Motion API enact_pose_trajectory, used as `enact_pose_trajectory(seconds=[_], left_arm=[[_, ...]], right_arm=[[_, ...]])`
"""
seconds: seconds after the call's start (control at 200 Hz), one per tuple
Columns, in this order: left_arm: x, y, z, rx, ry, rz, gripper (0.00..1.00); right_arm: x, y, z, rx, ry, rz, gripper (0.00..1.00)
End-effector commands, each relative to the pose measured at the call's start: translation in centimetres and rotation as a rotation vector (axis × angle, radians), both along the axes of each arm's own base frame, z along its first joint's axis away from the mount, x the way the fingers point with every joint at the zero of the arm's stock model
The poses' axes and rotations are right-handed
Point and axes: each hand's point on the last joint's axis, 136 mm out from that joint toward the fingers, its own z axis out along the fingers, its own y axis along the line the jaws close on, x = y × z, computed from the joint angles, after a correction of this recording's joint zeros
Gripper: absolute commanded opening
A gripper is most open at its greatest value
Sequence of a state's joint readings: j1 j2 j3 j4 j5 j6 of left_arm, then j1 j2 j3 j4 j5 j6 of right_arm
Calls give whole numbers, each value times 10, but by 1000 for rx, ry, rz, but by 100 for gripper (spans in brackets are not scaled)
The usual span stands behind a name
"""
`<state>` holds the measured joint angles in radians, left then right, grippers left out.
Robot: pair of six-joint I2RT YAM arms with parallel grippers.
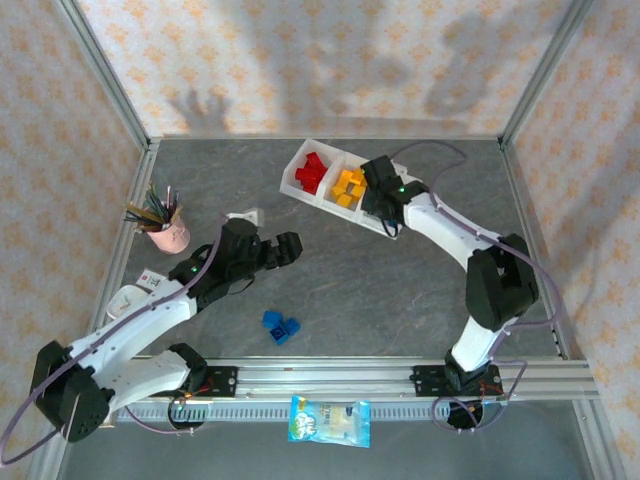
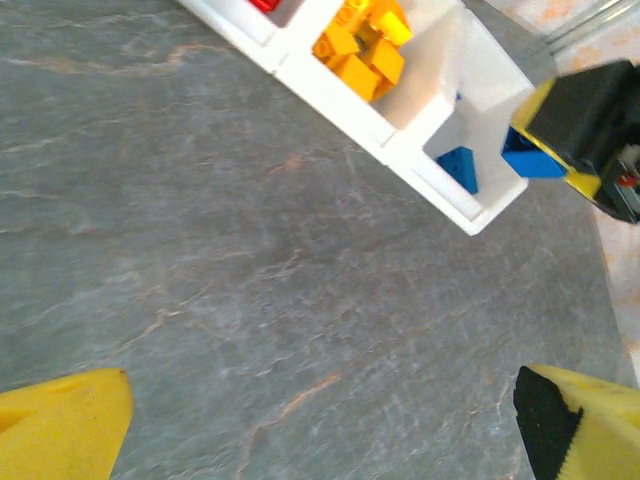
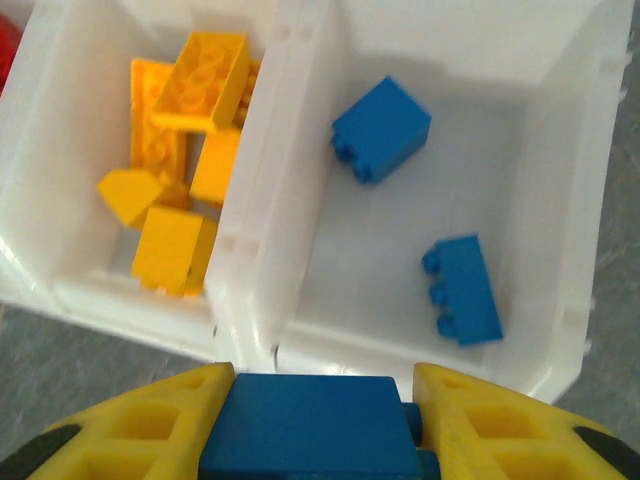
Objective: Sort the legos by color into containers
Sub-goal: Place the lego in the container.
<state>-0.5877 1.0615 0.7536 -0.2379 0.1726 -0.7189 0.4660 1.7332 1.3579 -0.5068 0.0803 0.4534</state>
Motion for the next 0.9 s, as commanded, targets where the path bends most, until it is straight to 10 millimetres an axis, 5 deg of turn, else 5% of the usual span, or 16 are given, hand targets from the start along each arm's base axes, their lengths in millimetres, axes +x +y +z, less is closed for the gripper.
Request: enact_pose_trajectory(seconds=[0.0,0.275,0.481,0.691,0.891], left_arm=[[19,-22,23,-35,-93,-44,99],[46,-41,23,-27,-110,-44,99],[49,-41,21,-20,-111,-36,99],[46,-31,27,-1,-128,-8,99],[35,-12,28,26,-127,36,99]], right_arm=[[26,-22,-8,-28,-6,-31,39],[71,-47,-31,-99,17,-71,46],[80,-38,-14,-65,-20,-32,61],[57,-14,15,-41,-71,42,66],[11,26,15,-20,-45,158,70]])
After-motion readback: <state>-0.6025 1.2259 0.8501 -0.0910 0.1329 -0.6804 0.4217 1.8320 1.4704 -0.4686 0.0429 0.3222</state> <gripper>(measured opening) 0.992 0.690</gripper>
